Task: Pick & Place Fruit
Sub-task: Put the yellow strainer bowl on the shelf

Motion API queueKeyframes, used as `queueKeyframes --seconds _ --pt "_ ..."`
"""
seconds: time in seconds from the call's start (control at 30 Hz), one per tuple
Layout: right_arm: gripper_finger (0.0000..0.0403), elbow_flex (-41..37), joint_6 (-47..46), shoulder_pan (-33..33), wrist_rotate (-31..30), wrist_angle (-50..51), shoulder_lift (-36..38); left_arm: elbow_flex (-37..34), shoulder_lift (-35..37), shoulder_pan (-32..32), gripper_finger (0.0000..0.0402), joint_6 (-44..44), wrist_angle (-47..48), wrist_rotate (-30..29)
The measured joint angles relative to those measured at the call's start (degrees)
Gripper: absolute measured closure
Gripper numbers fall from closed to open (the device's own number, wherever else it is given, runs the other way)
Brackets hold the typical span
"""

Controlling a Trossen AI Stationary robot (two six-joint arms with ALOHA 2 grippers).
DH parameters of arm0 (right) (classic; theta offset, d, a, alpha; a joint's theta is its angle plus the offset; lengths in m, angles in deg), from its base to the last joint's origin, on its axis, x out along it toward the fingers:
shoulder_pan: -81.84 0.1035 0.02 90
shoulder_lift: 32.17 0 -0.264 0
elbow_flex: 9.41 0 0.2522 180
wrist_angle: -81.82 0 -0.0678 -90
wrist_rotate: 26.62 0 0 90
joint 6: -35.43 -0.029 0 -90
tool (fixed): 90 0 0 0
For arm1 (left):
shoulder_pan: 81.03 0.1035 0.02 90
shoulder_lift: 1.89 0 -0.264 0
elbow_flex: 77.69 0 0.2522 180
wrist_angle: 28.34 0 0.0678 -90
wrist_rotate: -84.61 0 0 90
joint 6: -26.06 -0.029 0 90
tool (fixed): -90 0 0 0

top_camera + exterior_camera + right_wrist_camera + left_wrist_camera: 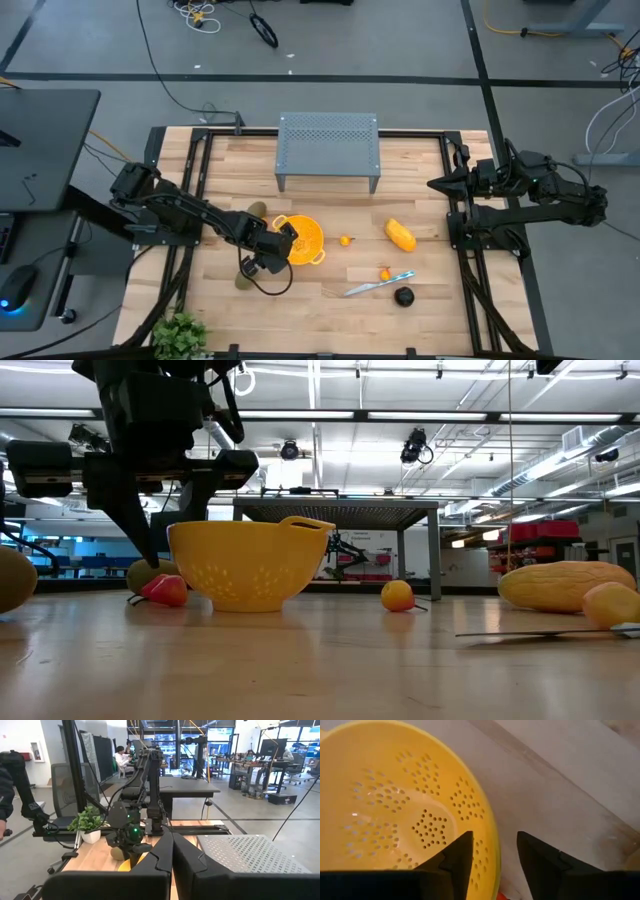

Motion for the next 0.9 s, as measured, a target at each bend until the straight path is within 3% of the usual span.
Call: queueKeyframes --seconds 0.9 --pt "0.0395 -0.01 0.0 -0.01 0.0 0.0 -0.01 0.0 0.0 -0.02 0.0371 -1.88 -0.02 -1.81"
